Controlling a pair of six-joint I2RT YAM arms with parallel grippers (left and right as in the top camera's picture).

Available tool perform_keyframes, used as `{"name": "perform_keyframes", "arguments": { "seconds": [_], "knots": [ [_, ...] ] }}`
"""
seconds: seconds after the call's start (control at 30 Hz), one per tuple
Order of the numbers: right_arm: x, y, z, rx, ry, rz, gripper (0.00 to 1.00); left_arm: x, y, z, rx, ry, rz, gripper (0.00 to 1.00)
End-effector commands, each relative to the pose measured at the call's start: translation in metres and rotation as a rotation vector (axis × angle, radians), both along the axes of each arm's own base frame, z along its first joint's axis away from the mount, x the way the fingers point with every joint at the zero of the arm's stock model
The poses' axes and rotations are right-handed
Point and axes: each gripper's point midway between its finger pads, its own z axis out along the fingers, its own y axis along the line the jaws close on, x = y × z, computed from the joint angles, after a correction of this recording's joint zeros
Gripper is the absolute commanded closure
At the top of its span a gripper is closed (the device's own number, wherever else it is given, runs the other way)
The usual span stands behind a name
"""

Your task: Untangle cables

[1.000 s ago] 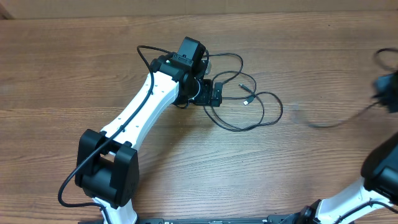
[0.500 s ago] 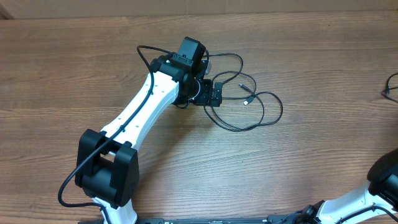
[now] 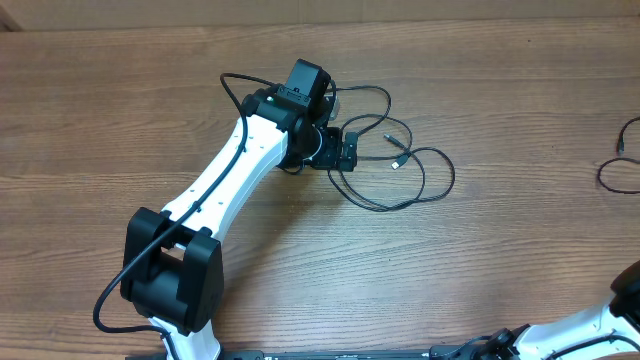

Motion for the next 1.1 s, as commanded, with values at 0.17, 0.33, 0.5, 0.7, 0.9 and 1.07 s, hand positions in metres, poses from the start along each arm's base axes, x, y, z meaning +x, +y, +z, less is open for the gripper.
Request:
{"name": "perform_keyframes", "arguments": {
  "seconds": [0.17, 0.33, 0.5, 0.7, 0.9, 1.07],
  "knots": [
    [0.07, 0.053, -0.009, 0.131, -0.129, 0.249, 0.56, 0.003, -0.002, 0.0, 0.005, -0.012, -0.017, 0.01],
    [0.096, 0.091, -0.014, 0.149, -0.086, 0.355, 0.53, 0.003, -0.002, 0.0, 0.005, -0.012, -0.017, 0.0],
    [0.107, 0.139, -0.029, 0.229, -0.006, 0.429, 0.12, 0.003, -0.002, 0.0, 0.005, -0.012, -0.017, 0.0],
    [0.088, 0.159, -0.048, 0.246, 0.167, 0.402, 0.03, 0.002, -0.002, 0.0, 0.006, -0.011, -0.017, 0.01],
    [0.064, 0.176, -0.082, 0.332, 0.263, 0.399, 0.0, 0.002, -0.002, 0.0, 0.006, -0.011, -0.017, 0.0],
    [0.056, 0.18, -0.107, 0.33, 0.324, 0.463, 0.0, 0.003, -0.002, 0.0, 0.005, -0.012, -0.017, 0.0]
  ]
}}
